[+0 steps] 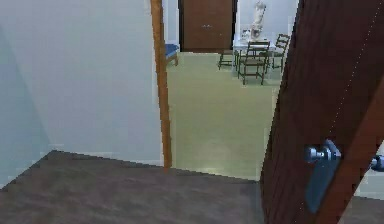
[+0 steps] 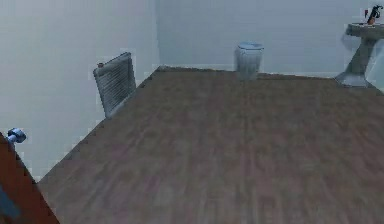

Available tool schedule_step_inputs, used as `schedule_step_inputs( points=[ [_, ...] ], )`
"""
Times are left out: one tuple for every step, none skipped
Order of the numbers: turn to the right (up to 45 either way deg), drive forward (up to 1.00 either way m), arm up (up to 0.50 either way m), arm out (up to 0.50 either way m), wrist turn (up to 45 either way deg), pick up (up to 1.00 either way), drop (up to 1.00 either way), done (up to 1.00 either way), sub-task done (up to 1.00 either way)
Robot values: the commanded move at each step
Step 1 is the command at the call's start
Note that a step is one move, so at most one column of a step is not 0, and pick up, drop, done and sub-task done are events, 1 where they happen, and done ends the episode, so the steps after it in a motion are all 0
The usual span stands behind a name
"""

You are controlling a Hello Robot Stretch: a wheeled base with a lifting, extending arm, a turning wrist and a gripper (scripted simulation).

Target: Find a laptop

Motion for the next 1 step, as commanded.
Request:
schedule_step_inputs(
  points=[
    [-24.0, 0.00, 0.00, 0.00, 0.0, 0.00, 0.00, 0.00, 0.00]
  ],
)
